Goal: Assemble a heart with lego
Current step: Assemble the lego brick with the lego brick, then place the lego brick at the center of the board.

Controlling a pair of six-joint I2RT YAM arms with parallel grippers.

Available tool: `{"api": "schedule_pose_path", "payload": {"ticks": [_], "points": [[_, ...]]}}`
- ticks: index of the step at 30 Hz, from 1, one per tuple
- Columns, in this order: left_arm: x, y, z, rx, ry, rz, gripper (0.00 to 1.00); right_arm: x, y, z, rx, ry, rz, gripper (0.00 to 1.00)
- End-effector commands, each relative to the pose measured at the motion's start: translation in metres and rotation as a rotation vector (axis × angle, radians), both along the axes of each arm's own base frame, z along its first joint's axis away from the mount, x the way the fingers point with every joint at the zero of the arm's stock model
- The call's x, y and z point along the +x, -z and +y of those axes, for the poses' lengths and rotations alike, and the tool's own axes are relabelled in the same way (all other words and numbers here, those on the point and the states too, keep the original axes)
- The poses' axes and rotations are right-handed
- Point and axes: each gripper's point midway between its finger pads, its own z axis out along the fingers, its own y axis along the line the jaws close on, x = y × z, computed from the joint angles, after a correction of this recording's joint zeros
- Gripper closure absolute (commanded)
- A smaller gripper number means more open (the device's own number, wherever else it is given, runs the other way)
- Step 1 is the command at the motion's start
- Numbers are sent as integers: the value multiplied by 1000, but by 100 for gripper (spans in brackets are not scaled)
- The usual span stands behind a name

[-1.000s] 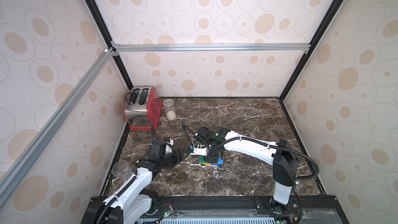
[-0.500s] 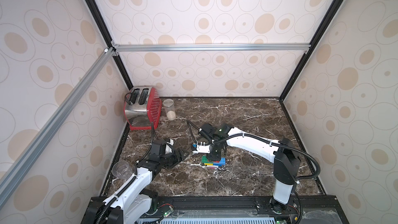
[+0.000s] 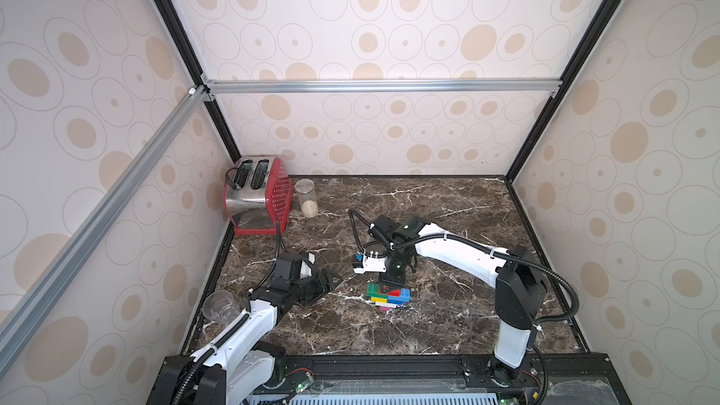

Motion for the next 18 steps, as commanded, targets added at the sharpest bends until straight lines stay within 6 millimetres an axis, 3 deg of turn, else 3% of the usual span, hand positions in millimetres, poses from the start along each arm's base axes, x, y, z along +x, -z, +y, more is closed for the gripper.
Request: {"api": "schedule_pose_path", "payload": {"ticks": [1,5,8,13,18], "points": [[14,-15,-3,1,22,-55,26,-9,11,0,-6,-32,100,61],[18,-19,-4,4,27,-65,26,-3,27,-3,-29,-17,160,60],[21,-20,-6,4,33,-68,25,5,31,-4,-34,-3,166,52],[26,-23,-8,2,41,-76,24,27,20,-4,12,36,137,40],[28,-28,-8,9,51,-91,24,50,16,-6,15,75,58,36]]}}
